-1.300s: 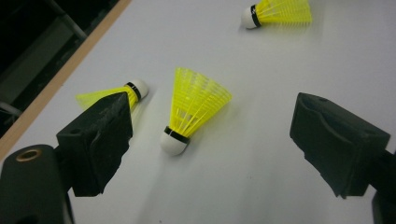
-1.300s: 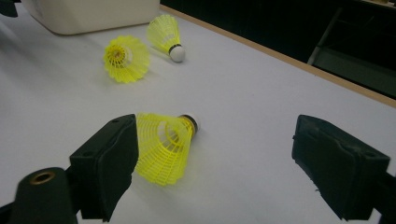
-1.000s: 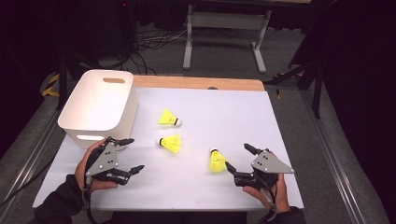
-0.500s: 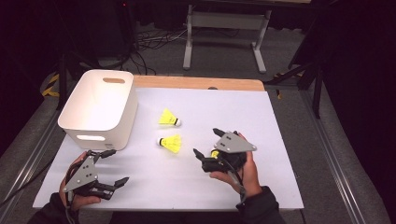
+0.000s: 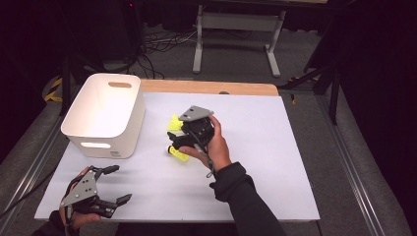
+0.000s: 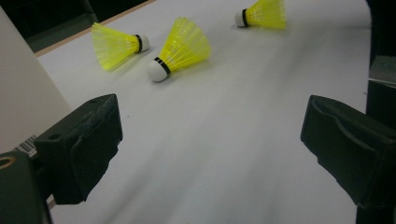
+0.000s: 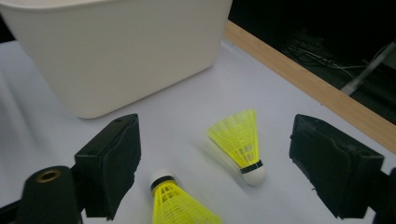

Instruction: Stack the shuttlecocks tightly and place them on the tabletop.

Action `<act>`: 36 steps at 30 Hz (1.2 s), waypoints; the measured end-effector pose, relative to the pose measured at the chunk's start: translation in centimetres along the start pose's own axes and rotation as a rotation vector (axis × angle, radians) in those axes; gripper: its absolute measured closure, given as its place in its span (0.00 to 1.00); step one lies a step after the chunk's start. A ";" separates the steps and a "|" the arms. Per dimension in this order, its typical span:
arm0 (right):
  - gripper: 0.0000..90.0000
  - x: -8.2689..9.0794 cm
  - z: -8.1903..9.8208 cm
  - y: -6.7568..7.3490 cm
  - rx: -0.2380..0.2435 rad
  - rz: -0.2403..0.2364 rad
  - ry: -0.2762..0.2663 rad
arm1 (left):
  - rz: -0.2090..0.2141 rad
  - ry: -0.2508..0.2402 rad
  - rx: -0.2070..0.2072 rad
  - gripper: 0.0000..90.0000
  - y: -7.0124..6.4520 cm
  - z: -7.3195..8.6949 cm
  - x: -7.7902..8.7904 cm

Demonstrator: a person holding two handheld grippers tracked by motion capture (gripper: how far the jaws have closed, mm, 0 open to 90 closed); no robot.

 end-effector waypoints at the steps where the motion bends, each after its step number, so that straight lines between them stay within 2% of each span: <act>1: 0.22 -0.6 -0.1 -0.1 0.001 0.000 0.014 | 0.004 0.002 -0.004 0.07 0.0 0.0 0.0; 3: 0.23 -2.2 -0.1 -0.4 -0.003 -0.027 0.054 | 0.003 0.006 -0.008 0.07 0.0 0.1 0.0; 7: 0.24 -4.3 -0.3 -1.2 -0.034 -0.030 0.093 | 0.002 0.003 -0.003 0.07 0.2 0.1 0.1; 11: 0.25 -6.7 0.1 -2.1 -0.061 -0.026 0.167 | 0.005 -0.003 -0.009 0.08 0.1 0.0 0.2; 13: 0.25 -7.1 0.2 -2.2 -0.071 -0.026 0.180 | 0.011 -0.006 -0.010 0.08 0.0 0.0 0.3; 14: 0.25 -8.3 0.6 -2.6 -0.084 -0.020 0.217 | 0.011 -0.004 -0.011 0.08 0.0 0.0 0.3; 20: 0.28 -10.8 1.8 -3.1 -0.138 -0.020 0.287 | 0.021 -0.003 0.002 0.08 0.2 0.1 0.3; 23: 0.31 -11.8 2.1 -3.3 -0.168 -0.019 0.305 | 0.024 -0.003 0.002 0.09 0.1 0.1 0.3; 28: 0.43 -12.7 2.0 -3.5 -0.160 0.006 0.337 | 0.027 0.000 0.013 0.09 0.3 0.2 0.2; 31: 0.47 -13.0 1.9 -3.5 -0.162 0.006 0.347 | 0.030 0.000 0.014 0.10 0.4 0.2 0.2; 32: 0.53 -13.3 2.0 -3.4 -0.156 0.004 0.363 | 0.028 -0.001 0.012 0.10 0.4 0.2 0.2; 34: 0.54 -13.5 2.0 -3.2 -0.151 -0.003 0.370 | 0.030 0.004 0.008 0.10 0.3 0.2 0.2; 36: 0.67 -13.6 1.8 -3.1 -0.132 0.009 0.386 | 0.034 0.015 0.005 0.10 0.2 0.3 0.1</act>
Point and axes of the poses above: each handheld gripper's, and its own axes: x roughly backward along the jaws, z roughly out of its underside, y roughly to its left, the point moved 7 cm from there along -x, roughly forward along the jaws, and after that the axes turned 14 degrees about x, right-handed, at the moved point
